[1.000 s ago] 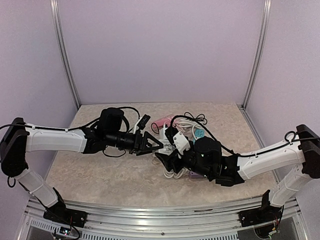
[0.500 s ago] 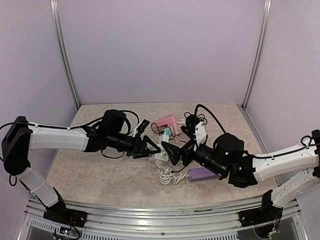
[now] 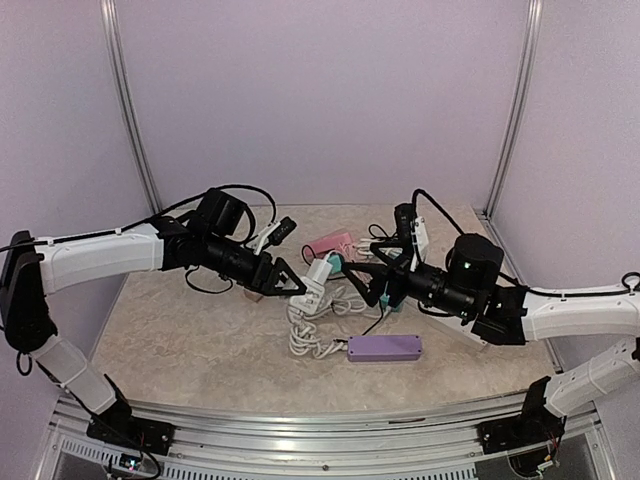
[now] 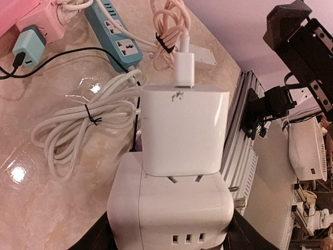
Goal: Pull the plug off the socket
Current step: Remove the plug from the socket.
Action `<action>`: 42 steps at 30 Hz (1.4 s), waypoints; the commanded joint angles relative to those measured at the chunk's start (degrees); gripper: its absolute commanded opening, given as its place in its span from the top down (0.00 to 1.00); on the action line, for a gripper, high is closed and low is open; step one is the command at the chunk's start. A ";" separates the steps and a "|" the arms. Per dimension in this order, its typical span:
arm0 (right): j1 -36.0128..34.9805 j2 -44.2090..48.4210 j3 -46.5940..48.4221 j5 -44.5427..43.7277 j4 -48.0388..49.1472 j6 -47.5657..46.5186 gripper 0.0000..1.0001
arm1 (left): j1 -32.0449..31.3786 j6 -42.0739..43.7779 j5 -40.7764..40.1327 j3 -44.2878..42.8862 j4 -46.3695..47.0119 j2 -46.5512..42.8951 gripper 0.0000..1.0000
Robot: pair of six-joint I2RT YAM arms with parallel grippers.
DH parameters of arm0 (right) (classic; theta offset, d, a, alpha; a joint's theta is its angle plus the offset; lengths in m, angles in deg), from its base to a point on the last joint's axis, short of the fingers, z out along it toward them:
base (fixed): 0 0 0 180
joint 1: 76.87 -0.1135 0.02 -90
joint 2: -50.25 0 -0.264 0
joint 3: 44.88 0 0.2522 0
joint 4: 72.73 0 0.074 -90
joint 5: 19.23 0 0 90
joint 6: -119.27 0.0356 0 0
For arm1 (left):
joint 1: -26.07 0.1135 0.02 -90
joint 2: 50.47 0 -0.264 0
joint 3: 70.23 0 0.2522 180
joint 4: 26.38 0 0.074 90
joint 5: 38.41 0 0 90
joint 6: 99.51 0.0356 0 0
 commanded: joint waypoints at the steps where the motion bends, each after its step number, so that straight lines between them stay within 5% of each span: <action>1: 4.40 1.77 4.51 19.26 -9.23 2.48 0.00 | 0.92 15.14 1.35 -3.44 -5.45 -5.18 0.70; 9: 12.42 0.22 10.87 34.56 -21.47 -1.45 0.00 | -0.56 23.05 1.84 -1.20 -4.92 -8.30 0.71; 14: 12.74 -4.72 15.46 36.11 -28.38 -6.74 0.03 | -0.81 23.99 4.24 -0.37 -4.68 -8.85 0.74; 30: 10.82 -16.86 18.99 51.64 -22.76 -4.48 0.12 | -3.57 22.98 8.13 0.53 -3.92 -7.94 0.76; 42: 8.14 -19.80 17.10 53.11 -13.47 1.35 0.37 | -3.56 22.79 8.57 0.54 -3.61 -7.33 0.77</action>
